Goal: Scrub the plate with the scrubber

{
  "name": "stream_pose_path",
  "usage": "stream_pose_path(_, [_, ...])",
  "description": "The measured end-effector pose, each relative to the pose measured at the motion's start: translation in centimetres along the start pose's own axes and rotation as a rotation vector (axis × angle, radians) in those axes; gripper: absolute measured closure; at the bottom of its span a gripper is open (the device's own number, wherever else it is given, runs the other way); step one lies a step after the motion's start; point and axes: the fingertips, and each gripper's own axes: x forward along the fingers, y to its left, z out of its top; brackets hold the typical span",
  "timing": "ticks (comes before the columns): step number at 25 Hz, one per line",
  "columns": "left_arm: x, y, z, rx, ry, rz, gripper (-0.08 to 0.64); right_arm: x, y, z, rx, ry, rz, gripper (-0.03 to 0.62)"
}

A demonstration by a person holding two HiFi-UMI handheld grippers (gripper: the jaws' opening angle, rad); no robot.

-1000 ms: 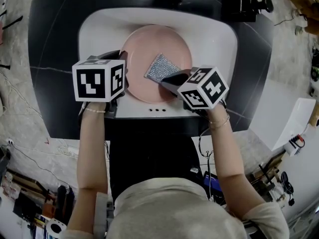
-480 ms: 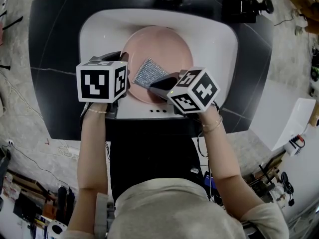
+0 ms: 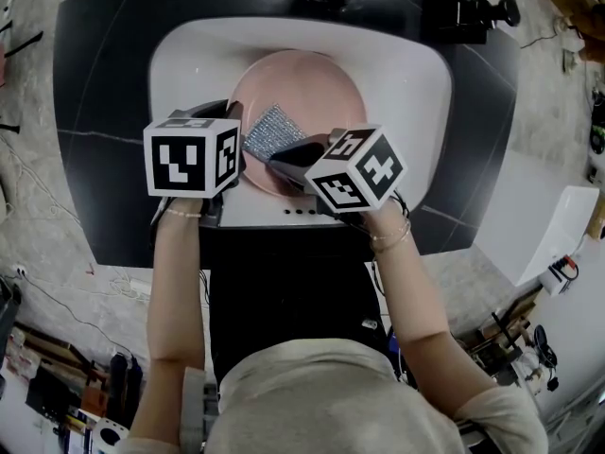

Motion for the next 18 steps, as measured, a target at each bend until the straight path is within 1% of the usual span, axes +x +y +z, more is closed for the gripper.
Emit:
stream_pose_path(7, [0.0, -0.1, -0.2, 0.001, 0.005, 0.003, 0.517, -0.1, -1.5, 1.6, 0.036, -0.076, -0.042, 0.572])
stream_pose_path(11, [0.2, -0.1, -0.5, 0.004, 0.014, 0.008, 0.517, -0.3, -2.5, 2.2, 0.038, -0.091, -0.067, 0.572])
stream_pose_path(18, [0.1, -0.2, -0.6, 0.001, 0.012, 0.003, 0.517, -1.0, -4.7, 3.4, 0.035, -0.114, -0.145, 0.572])
